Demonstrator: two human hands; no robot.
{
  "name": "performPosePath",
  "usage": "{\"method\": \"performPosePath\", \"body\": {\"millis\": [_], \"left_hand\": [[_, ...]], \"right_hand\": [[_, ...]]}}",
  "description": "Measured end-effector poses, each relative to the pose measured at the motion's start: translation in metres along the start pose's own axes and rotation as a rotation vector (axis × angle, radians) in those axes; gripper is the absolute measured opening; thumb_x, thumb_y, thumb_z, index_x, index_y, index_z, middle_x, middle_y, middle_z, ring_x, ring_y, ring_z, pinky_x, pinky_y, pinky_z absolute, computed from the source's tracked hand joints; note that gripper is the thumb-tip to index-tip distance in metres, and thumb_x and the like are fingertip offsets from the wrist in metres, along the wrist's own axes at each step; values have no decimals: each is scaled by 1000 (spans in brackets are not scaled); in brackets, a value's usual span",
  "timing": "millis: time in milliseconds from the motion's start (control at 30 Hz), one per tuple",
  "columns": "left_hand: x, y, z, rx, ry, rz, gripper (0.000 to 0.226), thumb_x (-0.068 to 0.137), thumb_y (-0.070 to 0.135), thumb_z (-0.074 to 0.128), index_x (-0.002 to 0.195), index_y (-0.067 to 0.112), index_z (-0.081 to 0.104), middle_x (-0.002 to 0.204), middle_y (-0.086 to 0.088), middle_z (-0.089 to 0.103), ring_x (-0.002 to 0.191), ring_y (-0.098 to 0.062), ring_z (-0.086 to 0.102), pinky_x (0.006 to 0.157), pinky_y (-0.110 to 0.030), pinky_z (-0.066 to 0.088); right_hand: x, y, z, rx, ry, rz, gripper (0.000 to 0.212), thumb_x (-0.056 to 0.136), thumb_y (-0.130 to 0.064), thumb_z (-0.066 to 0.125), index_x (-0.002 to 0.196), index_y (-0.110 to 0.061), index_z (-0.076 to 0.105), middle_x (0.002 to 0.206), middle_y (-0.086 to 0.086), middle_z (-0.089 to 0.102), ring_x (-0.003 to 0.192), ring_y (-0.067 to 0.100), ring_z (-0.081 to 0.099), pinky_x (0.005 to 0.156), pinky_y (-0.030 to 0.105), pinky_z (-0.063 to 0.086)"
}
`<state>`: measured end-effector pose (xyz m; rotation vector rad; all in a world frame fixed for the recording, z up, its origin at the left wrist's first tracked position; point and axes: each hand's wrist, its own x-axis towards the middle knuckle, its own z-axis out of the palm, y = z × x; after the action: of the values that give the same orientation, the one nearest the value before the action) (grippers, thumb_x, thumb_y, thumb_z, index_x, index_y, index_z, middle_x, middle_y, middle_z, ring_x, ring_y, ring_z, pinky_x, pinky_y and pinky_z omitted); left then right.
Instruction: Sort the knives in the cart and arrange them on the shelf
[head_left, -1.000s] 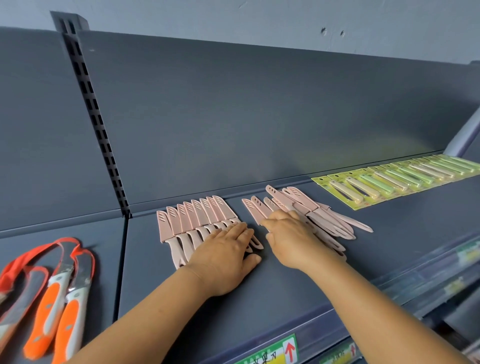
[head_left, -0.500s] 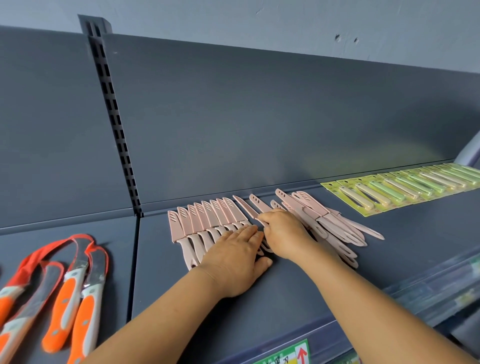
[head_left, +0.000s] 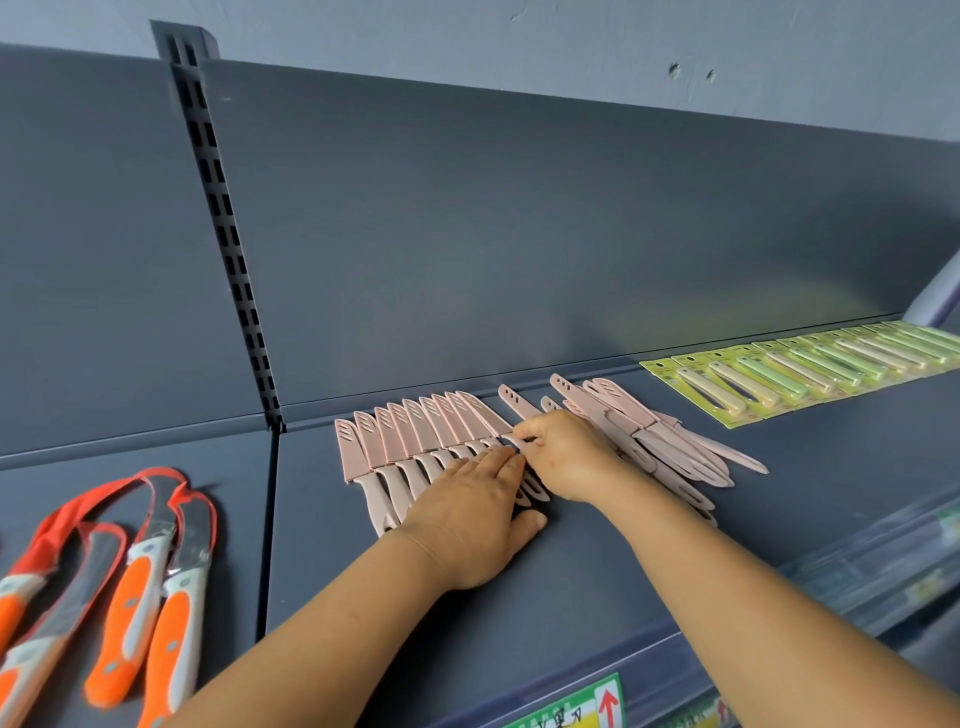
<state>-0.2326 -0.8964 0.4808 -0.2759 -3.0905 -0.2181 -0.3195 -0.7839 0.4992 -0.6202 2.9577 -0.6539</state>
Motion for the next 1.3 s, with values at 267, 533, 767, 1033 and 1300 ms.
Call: {"method": "performPosePath", "body": {"millis": [267, 533, 767, 1033, 1300], "left_hand": [[0, 0, 0, -9, 15, 11, 68, 99, 50, 30, 153, 18, 6, 161, 0, 3, 147, -16, 4, 118, -30, 1], [6, 1, 3, 21, -22, 53, 61, 99, 51, 25, 152, 21, 14, 160, 3, 7, 147, -12, 3, 117, -32, -2], [3, 3, 1, 15, -25, 42, 62, 99, 50, 26, 152, 20, 13, 161, 2, 6, 147, -13, 2, 117, -30, -3], [4, 4, 0, -7, -28, 37, 64, 99, 49, 29, 152, 18, 12, 161, 0, 6, 147, -15, 3, 117, -29, -1], [4, 3, 1, -15, -23, 39, 65, 99, 49, 29, 153, 18, 10, 161, 0, 5, 147, -15, 3, 118, -28, 0]], "right_hand": [[-2, 12, -8, -128, 128, 17, 23, 95, -12, 42, 99, -11, 64, 113, 11, 58, 104, 29, 54, 83, 31, 46], [-7, 20, -6, -447, 87, -19, 27, 93, -6, 45, 118, -10, 56, 123, 10, 51, 117, 28, 46, 90, 36, 43], [-2, 17, -8, -235, 149, 25, 35, 92, -5, 44, 122, -17, 55, 114, 11, 62, 101, 31, 57, 82, 35, 48], [9, 20, 0, 466, 42, 174, 35, 89, -5, 45, 101, -26, 70, 108, -1, 62, 85, 15, 54, 65, 21, 44], [6, 16, 1, 354, 63, 153, 29, 96, -11, 46, 113, -20, 69, 128, 5, 62, 112, 21, 58, 97, 28, 45]]}}
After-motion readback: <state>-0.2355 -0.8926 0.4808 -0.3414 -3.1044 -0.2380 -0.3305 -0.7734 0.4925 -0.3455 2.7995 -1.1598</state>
